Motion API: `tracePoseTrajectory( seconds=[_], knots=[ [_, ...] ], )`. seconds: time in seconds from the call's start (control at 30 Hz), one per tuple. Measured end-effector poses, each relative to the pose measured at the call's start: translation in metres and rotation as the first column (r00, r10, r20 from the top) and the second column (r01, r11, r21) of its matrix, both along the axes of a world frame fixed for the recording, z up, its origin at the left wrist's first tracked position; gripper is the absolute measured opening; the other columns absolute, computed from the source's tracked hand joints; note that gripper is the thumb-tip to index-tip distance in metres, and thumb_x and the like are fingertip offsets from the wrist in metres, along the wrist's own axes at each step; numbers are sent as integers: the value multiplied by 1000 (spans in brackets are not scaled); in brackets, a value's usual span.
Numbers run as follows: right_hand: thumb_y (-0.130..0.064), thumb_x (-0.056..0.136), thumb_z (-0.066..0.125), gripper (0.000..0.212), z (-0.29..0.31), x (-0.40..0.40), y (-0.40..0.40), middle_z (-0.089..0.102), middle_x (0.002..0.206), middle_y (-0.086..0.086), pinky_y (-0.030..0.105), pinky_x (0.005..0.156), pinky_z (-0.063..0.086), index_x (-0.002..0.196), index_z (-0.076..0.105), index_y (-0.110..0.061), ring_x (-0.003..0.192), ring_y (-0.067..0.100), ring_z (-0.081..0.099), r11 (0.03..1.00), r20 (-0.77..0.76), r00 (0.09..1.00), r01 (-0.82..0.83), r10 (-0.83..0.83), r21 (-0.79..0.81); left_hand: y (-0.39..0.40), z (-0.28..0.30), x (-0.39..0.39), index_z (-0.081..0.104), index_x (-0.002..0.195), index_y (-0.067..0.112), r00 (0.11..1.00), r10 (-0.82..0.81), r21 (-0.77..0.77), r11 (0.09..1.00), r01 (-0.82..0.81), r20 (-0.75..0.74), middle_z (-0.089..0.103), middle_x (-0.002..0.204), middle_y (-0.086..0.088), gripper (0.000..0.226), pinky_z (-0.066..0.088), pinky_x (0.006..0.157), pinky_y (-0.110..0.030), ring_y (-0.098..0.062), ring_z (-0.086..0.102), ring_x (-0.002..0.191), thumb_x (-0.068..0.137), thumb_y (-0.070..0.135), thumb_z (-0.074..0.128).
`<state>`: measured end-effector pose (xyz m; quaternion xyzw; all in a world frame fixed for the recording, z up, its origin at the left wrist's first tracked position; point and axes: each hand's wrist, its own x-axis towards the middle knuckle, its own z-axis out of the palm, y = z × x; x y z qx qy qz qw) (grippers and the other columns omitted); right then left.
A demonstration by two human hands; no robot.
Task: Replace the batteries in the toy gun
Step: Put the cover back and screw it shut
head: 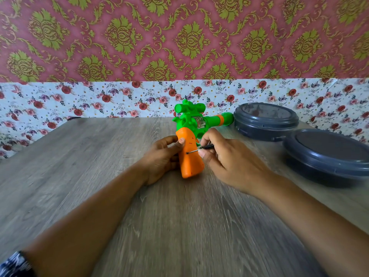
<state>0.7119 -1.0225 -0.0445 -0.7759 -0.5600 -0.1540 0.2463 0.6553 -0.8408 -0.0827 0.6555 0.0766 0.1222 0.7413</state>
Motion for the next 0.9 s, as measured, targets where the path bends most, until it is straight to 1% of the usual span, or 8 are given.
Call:
tracePoseTrajectory(
  seconds=[0.1,0.27,0.4,0.47,0.57,0.67,0.77,0.9],
  knots=[
    [-18,95,43,13,3,-2,-2,43,78,-9,37,60,36,108,39,-16,65,19,46,996,-12,998,-57,56,-69,1,0,-1,48,127,-1,1000,-19,-9,1000,19,1,63,107,-15,42,55,82,-38,-20,66,87,93,23,45],
    [-13,95,43,14,1,-4,0,46,94,-2,46,59,45,108,39,-15,66,29,52,993,42,998,-43,47,-107,5,1,-4,47,129,0,994,-107,-60,992,107,11,65,105,-13,45,58,72,-31,-16,69,83,89,18,55],
    [-1,82,45,26,-2,-5,1,58,97,6,40,48,45,104,44,-16,60,29,52,995,133,990,-39,51,-91,11,0,-5,47,132,6,983,-184,-92,978,186,29,62,119,-18,54,57,84,-40,-23,67,96,79,14,55],
    [-4,75,42,31,-3,-4,1,61,93,6,41,47,47,100,44,-22,62,32,57,998,139,988,-58,62,-37,13,-1,-5,45,134,6,979,-202,-92,975,204,35,59,125,-21,57,53,90,-44,-26,64,102,79,10,55],
    [-5,76,43,30,-4,-3,3,63,91,6,44,50,51,97,45,-26,68,35,61,996,124,990,-71,63,56,12,-1,-4,43,135,4,976,-214,-70,974,217,47,58,125,-22,58,56,85,-41,-24,66,98,78,9,54],
    [-16,81,30,26,-3,-4,3,65,89,5,44,52,52,97,50,-21,71,34,65,993,118,991,-67,55,100,12,-1,-5,44,135,5,978,-202,-71,976,206,50,59,125,-22,64,56,84,-40,-25,66,98,74,10,64],
    [-31,85,28,33,0,-6,3,69,78,8,39,46,50,94,55,-13,61,34,64,994,158,987,-23,6,107,13,-1,-4,47,133,8,976,-211,-83,973,214,52,61,124,-21,94,56,82,-41,-27,66,102,51,26,89],
    [-43,90,28,41,0,-8,2,67,67,8,32,40,39,90,53,-10,50,34,59,996,243,967,74,-83,45,13,-1,-4,48,132,9,977,-207,-97,973,211,45,64,119,-18,102,56,81,-40,-27,66,102,43,32,92]
  ],
)
